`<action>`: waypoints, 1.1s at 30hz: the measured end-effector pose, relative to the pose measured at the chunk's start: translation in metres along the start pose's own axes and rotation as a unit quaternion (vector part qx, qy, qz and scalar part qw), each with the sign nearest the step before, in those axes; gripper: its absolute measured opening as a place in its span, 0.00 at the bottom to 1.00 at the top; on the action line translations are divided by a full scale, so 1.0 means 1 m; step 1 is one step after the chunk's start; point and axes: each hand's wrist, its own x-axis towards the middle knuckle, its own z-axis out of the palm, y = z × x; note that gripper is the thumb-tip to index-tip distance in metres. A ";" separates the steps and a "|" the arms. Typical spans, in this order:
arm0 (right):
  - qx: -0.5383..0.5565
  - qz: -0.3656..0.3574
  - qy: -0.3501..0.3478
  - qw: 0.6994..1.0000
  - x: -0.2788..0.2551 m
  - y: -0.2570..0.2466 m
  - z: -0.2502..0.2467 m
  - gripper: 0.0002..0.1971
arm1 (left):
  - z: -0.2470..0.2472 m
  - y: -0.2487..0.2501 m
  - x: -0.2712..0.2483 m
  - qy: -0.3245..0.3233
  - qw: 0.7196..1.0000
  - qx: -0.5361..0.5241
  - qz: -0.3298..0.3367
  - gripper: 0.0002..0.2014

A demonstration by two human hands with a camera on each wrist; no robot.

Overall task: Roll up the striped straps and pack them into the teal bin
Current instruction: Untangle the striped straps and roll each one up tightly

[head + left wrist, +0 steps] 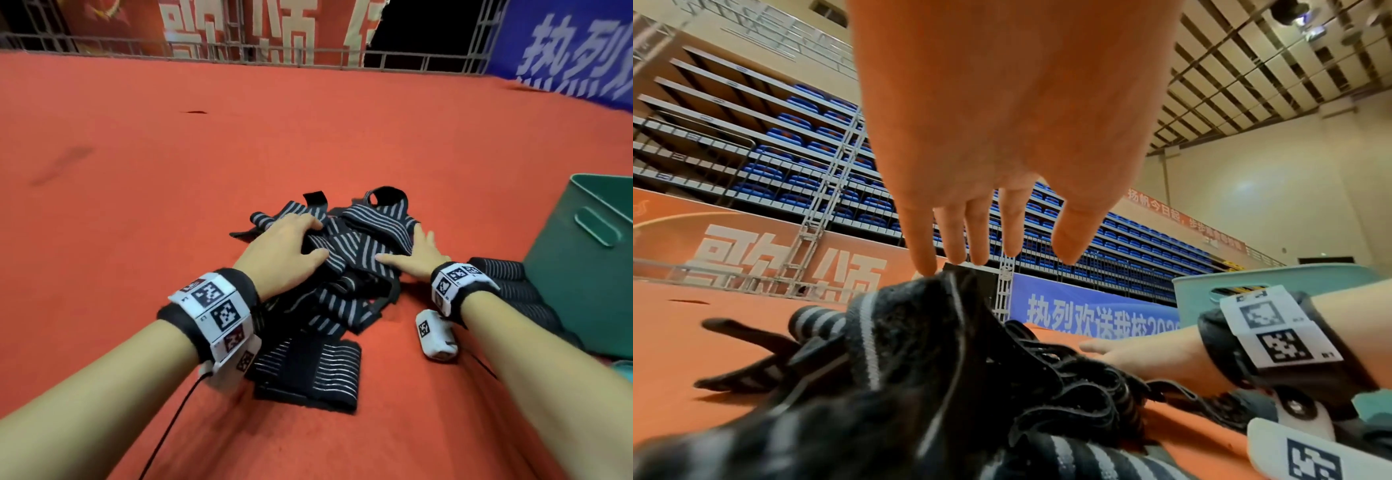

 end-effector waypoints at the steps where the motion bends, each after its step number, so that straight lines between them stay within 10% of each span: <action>1: 0.007 -0.003 -0.004 1.000 0.001 -0.001 0.000 0.62 | 0.007 0.003 0.007 -0.014 1.000 0.008 0.006 0.25; 5: -0.145 -0.086 0.002 0.986 -0.027 -0.019 0.000 0.26 | 0.028 0.018 0.028 -0.010 0.997 0.061 0.047 0.36; 8: -0.194 -0.150 0.062 0.967 -0.071 -0.037 0.002 0.21 | 0.045 0.028 0.045 -0.084 0.990 0.041 0.106 0.52; 11: -0.063 -0.231 0.040 0.970 -0.097 -0.047 -0.004 0.15 | 0.069 0.021 0.059 -0.148 0.973 0.123 0.131 0.57; 14: 0.208 -0.267 -0.051 0.939 -0.109 -0.043 -0.013 0.10 | 0.072 0.016 0.059 -0.150 0.971 0.150 0.113 0.35; 18: 0.405 -0.165 0.087 0.895 -0.084 -0.025 -0.014 0.06 | 0.051 0.011 0.059 -0.029 0.976 0.212 0.030 0.17; 22: 0.308 0.039 0.033 0.950 -0.055 -0.007 0.001 0.20 | 0.009 -0.014 0.071 0.151 0.977 0.092 -0.117 0.21; 28: 0.197 -0.070 -0.081 0.975 -0.046 -0.004 0.014 0.52 | -0.033 -0.077 0.089 0.326 0.877 -0.263 -0.237 0.30; 33: 0.301 -0.075 -0.014 0.950 -0.057 -0.015 -0.001 0.10 | -0.012 -0.040 0.063 0.253 0.900 -0.322 -0.148 0.24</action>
